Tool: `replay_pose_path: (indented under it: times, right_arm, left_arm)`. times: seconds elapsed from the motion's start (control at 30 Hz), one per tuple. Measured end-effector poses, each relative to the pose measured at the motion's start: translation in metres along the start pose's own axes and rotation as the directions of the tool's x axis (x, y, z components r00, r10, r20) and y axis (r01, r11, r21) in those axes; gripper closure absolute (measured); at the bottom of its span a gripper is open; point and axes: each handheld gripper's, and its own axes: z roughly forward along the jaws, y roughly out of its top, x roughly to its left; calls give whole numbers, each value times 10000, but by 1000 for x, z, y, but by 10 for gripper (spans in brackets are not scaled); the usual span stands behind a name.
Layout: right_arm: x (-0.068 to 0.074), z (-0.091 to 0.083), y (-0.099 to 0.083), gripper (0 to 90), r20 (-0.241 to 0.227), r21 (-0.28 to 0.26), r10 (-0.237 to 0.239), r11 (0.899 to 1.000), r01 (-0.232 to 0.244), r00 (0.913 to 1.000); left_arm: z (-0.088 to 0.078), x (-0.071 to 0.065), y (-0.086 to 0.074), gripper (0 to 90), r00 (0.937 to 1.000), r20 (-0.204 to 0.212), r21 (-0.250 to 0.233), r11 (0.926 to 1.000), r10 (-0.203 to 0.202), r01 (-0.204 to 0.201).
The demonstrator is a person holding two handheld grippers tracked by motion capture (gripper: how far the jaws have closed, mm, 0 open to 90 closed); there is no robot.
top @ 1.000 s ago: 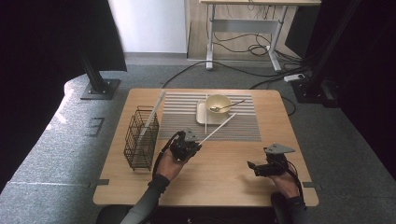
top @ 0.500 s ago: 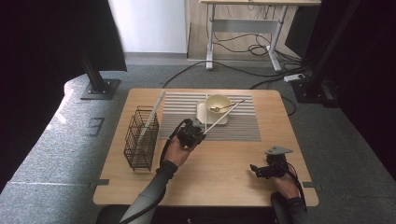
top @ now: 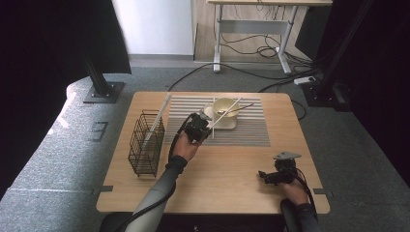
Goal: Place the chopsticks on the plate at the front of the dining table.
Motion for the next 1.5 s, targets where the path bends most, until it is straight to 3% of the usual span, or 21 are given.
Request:
replay_pose_path:
  times: [0.6, 1.0, 1.5]
  right_arm:
    - [0, 0, 0, 0, 2, -1, 7, 10000, -7, 10000]
    - [0, 0, 0, 0, 2, 0, 10, 10000, -10, 10000]
    - [0, 0, 0, 0, -4, 2, 18, 10000, -18, 10000]
  left_arm:
    - [22, 26, 12, 857, 9961, -558, 137, 9975, -690, 698]
    - [36, 42, 14, 857, 9885, -963, 209, 9926, -1170, 1195]
    - [59, 63, 1, 856, 9754, -1426, 654, 9817, -1681, 1788]
